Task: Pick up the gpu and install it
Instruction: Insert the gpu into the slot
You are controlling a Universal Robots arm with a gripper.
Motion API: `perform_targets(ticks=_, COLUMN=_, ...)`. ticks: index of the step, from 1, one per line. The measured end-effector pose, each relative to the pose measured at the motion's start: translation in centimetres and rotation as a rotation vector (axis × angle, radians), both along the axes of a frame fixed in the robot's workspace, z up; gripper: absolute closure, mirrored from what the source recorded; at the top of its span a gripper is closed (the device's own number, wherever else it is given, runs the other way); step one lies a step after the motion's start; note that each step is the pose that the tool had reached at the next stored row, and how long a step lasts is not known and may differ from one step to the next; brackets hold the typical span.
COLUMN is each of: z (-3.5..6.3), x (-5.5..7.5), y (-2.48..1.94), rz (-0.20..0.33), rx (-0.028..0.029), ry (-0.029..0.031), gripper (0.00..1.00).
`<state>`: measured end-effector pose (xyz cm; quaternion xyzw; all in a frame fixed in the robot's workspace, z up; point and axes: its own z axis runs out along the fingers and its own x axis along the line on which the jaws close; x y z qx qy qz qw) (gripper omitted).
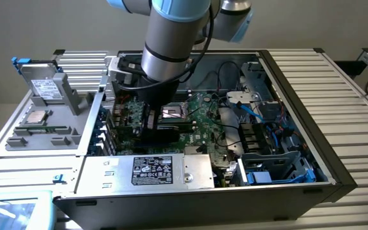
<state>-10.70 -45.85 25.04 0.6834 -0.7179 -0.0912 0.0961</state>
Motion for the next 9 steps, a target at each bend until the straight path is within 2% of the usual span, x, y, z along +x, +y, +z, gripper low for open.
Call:
perform_targets(ticks=5, z=0.58, x=0.0, y=0.03, rz=0.000, rx=-0.0100, ry=0.0001, gripper=0.65)
perform_targets(ticks=9, z=1.53, x=0.0, y=0.04, rz=0.000, rx=-0.0125, ry=0.0000, gripper=0.65)
